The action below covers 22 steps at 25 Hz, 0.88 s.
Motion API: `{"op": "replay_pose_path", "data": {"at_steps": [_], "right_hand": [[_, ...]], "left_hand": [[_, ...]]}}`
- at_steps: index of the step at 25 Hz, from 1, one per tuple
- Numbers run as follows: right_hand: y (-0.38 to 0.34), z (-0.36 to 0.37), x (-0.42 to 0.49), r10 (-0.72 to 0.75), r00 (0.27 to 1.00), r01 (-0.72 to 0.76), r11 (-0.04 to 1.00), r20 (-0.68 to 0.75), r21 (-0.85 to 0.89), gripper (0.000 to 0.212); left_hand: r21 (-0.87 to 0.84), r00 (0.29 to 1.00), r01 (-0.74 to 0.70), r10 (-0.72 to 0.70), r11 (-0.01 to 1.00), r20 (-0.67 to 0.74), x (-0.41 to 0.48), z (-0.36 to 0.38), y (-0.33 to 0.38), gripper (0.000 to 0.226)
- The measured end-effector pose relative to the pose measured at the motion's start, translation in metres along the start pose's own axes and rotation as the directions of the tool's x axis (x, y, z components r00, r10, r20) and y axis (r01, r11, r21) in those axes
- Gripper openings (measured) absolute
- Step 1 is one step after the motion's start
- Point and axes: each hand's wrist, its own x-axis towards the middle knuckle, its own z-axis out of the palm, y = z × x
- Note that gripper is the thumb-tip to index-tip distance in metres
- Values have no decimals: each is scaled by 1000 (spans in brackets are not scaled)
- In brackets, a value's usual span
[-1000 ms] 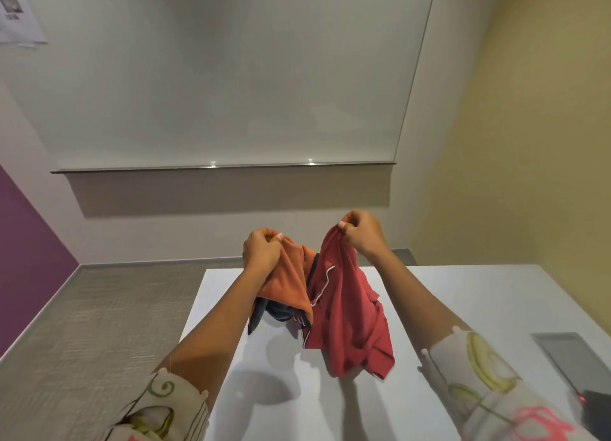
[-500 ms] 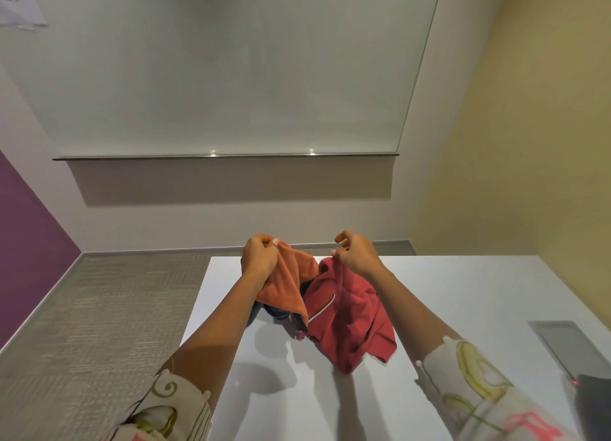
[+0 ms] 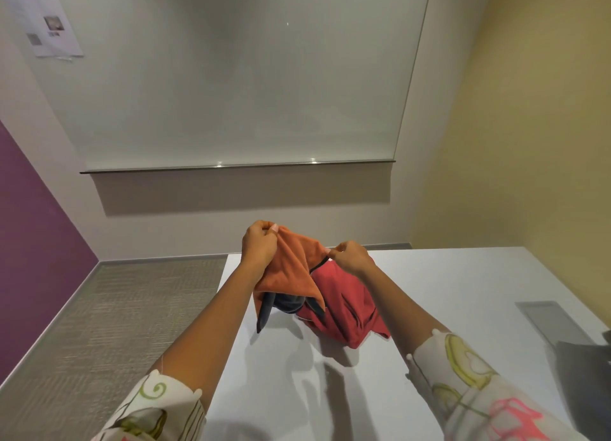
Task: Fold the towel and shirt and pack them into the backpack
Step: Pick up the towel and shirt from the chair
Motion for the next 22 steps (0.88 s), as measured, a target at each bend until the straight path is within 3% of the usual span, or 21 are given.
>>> {"op": "replay_pose_path", "data": {"at_steps": [4, 8, 10, 13, 17, 20, 22], "right_hand": [[-2, 5, -24, 154, 987, -158, 954, 36, 256, 41], [-1, 9, -49, 258, 955, -292, 751, 143, 593, 40], [1, 9, -59, 248, 957, -283, 701, 149, 655, 32], [5, 13, -76, 235, 958, -286, 694, 167, 661, 31], [5, 18, -99, 165, 984, -173, 815, 66, 554, 38], [1, 8, -116, 55, 994, -97, 866, 99, 491, 39], [-3, -3, -130, -10, 986, -62, 905, 168, 422, 34]], "left_hand": [[-77, 997, 7, -2, 997, 75, -25, -12, -3, 16], [-142, 991, 36, -17, 989, 132, -55, -19, -9, 16], [-156, 985, 63, -36, 986, 170, -72, -21, -16, 18], [-125, 975, 82, -54, 989, 213, -98, -20, -27, 19], [19, 901, 132, -128, 991, 414, -128, -24, -37, 20], [327, 822, -32, -162, 944, 546, -142, -29, -43, 31], [377, 833, -161, -79, 912, 547, -149, -30, -40, 42]]}}
